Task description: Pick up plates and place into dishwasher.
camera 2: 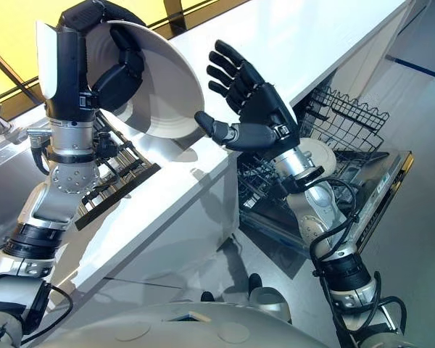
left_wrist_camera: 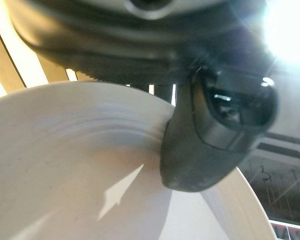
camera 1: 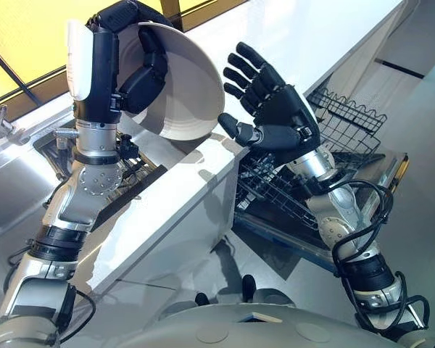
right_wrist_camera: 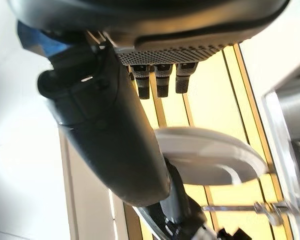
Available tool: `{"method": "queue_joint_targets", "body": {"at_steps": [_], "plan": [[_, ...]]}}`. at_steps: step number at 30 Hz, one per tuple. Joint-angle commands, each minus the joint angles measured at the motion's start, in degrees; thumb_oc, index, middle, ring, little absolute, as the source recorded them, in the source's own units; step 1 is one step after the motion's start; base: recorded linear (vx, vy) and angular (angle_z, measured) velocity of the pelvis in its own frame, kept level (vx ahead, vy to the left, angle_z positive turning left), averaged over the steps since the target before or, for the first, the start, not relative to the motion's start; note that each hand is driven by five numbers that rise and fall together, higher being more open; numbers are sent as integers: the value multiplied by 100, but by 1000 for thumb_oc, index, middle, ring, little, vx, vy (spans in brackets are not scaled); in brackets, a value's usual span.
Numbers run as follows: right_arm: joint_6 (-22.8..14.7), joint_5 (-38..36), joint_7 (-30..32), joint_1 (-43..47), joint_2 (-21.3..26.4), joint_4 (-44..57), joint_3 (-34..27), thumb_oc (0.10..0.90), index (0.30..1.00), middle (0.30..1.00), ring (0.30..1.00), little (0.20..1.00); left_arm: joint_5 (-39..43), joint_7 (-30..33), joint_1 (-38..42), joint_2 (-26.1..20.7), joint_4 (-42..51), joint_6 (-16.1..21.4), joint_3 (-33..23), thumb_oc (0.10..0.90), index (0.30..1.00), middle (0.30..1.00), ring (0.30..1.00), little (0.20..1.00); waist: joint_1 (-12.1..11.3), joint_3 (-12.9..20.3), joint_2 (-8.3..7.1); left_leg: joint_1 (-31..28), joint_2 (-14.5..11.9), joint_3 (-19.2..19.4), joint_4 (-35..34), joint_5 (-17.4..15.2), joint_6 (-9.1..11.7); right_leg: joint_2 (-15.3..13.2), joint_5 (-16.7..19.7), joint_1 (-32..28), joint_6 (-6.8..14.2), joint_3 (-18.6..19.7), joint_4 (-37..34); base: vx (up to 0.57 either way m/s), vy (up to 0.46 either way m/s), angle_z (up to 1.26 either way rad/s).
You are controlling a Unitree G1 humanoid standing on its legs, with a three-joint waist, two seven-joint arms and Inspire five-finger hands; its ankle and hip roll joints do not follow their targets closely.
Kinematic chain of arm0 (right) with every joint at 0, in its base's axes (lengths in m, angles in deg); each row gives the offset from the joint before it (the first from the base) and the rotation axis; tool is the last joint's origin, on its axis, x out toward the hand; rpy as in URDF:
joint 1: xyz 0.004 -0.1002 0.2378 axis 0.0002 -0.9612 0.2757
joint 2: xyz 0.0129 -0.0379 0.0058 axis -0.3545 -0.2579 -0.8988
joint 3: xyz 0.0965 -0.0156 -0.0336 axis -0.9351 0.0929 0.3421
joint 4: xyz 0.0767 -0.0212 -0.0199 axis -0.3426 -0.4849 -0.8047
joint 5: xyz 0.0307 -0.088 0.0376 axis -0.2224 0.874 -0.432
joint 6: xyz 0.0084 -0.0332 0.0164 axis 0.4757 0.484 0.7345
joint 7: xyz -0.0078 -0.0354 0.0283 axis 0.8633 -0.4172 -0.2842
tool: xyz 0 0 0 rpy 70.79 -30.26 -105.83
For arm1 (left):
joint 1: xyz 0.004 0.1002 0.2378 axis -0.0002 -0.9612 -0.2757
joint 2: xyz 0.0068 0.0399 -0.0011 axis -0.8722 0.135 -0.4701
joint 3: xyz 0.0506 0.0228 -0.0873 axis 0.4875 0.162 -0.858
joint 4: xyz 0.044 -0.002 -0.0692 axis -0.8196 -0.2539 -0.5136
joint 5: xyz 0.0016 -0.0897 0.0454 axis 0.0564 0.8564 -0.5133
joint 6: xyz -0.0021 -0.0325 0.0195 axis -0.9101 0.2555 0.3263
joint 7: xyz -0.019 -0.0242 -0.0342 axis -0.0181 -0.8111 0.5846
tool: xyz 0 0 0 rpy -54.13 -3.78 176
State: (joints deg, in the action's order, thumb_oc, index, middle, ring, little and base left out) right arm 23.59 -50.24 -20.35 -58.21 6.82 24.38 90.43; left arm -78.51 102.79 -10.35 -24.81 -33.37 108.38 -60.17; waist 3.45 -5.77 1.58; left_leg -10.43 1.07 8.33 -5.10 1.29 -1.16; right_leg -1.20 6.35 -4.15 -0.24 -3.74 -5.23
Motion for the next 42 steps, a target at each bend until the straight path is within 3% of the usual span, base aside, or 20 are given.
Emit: {"method": "queue_joint_targets", "body": {"at_steps": [1, 9, 11, 12, 21, 27, 29, 30, 35, 38, 42], "plan": [[-306, -122, -158, 774, -412, 389, -27, 800, 900, 900, 900, 900, -233, 399, 1102, -115, 140, 124, 309, 100, 300, 300, 300, 200, -63, 587, -84, 122, 198, -147, 178, -483, -4, 105, -765, -220, 353, -147, 360, 0, 0, 0], [-38, 120, 282, 887, -450, 220, 203, 800, 900, 900, 900, 900, -344, 404, 1281, -40, 3, 262, 741, 100, 300, 300, 300, 200, -66, 593, -90, 109, 200, -165, 126, -461, -13, 107, -749, -234, 364, -158, 326, 0, 0, 0], [-78, 371, 499, 864, -453, 139, 228, 443, 594, 594, 594, 543, -398, 383, 1251, 3, 77, 364, 803, 100, 300, 300, 300, 200, -71, 592, -95, 107, 197, -164, 122, -461, -16, 109, -744, -232, 363, -155, 325, 0, 0, 0], [-173, 555, 659, 849, -442, 87, 218, 100, 300, 300, 300, 200, -328, 327, 1236, 15, 134, 418, 829, 100, 300, 300, 300, 200, -72, 590, -98, 103, 196, -168, 120, -463, -18, 113, -741, -237, 363, -147, 317, 0, 0, 0], [-702, 1228, 1760, 745, -468, 146, 19, 100, 300, 300, 300, 200, -174, -31, 931, 174, 746, 567, 843, 100, 300, 300, 300, 200, -110, 544, -69, 99, 184, -207, 82, -462, -33, 129, -734, -247, 356, -131, 280, 0, 0, 0], [-1110, 1805, 2497, 672, -374, 92, -241, 100, 300, 300, 300, 200, -493, 253, 834, 19, 916, 427, 699, 105, 305, 305, 305, 205, -135, 544, -35, 109, 186, -230, 67, -454, -33, 134, -721, -254, 362, -149, 256, 0, 0, 0], [-1217, 1895, 2635, 620, -310, 25, -363, 100, 300, 300, 300, 200, -408, 292, 799, -78, 902, 332, 603, 449, 599, 599, 599, 549, -140, 551, -25, 123, 182, -239, 68, -451, -36, 132, -737, -241, 363, -151, 276, -2, -4, 2], [-1251, 1825, 2690, 589, -274, 7, -425, 100, 300, 300, 300, 200, -298, 229, 762, -109, 870, 257, 557, 800, 900, 900, 900, 900, -139, 552, -20, 126, 180, -246, 69, -450, -38, 131, -750, -233, 362, -152, 298, -4, -7, 5], [-1391, 1740, 2739, 470, -224, -98, -693, 100, 300, 300, 300, 200, 526, -213, 514, -176, 785, 193, 283, 800, 900, 900, 900, 900, -171, 544, -11, 119, 185, -300, 75, -443, -45, 134, -779, -244, 354, -169, 341, 5, -15, 10], [-1462, 1798, 2826, 387, -194, -170, -877, 100, 300, 300, 300, 200, 1285, -710, 262, -68, 674, -58, 2, 800, 900, 900, 900, 900, -205, 549, -3, 119, 190, -326, 79, -435, -44, 129, -780, -262, 352, -203, 324, 16, -15, 8], [-1471, 1827, 2908, 286, -93, -277, -1208, 100, 300, 300, 300, 200, 1610, -785, -11, -161, 529, -243, -440, 800, 900, 900, 900, 900, -239, 565, 8, 114, 185, -341, 82, -432, -40, 127, -786, -283, 351, -227, 311, 9, -8, 3]]}}
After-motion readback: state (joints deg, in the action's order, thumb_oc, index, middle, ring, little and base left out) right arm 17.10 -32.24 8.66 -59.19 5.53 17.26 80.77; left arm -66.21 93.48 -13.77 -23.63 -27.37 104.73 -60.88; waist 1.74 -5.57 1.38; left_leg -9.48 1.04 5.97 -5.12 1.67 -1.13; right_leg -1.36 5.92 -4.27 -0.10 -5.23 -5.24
